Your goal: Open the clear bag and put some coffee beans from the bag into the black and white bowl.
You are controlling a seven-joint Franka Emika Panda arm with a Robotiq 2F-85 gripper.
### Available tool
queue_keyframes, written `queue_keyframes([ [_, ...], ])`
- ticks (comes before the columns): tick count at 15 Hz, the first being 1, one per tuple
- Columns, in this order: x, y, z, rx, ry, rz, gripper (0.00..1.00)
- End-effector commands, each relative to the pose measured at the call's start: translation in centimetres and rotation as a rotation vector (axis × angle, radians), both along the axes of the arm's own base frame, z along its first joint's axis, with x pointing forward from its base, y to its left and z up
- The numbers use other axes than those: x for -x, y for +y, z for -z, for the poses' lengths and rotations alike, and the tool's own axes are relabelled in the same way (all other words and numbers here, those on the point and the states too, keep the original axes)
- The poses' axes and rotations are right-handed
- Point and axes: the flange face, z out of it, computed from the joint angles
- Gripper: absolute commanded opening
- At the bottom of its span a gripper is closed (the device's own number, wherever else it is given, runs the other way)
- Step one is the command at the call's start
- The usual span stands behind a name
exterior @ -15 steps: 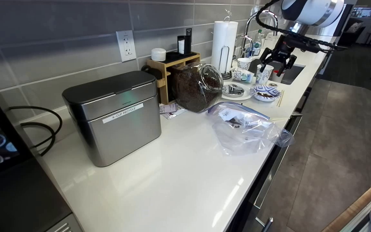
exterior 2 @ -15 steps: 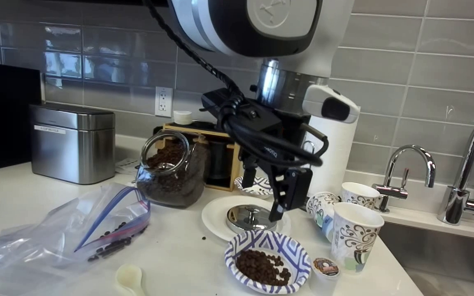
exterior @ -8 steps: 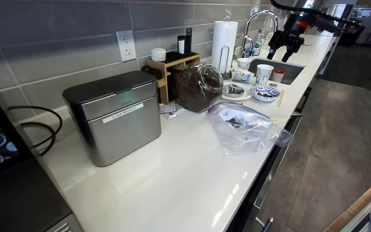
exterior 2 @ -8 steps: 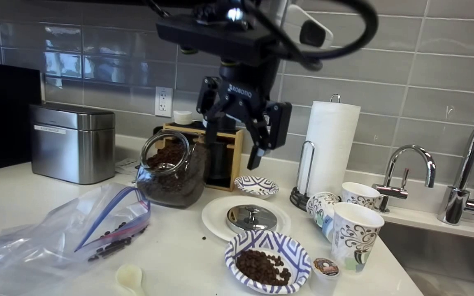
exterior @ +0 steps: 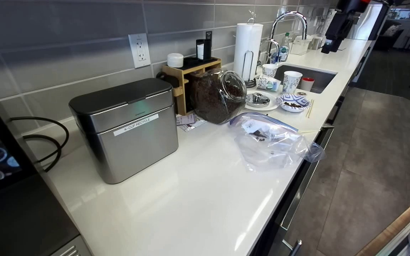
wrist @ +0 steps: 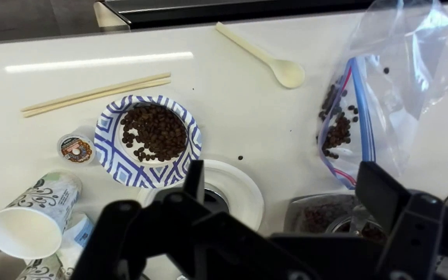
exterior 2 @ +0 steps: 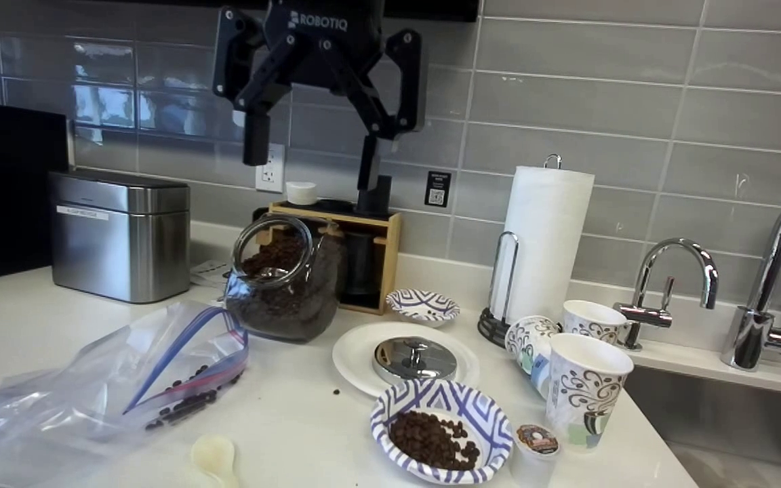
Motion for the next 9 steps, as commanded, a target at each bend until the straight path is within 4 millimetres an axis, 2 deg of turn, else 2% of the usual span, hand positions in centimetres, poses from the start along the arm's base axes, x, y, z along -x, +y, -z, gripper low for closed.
queue_keyframes([
  [1,2.7,0.9,-0.8,0.07,-0.013,-0.1,1.0],
  [6,3.7,1.2,-1.3,0.124,-0.037,-0.106,1.0],
  [7,2.6,1.0,-1.7,0.096,-0.028,-0.098,1.0],
  [9,2.7,1.0,-1.7,0.096,-0.03,-0.098,1.0],
])
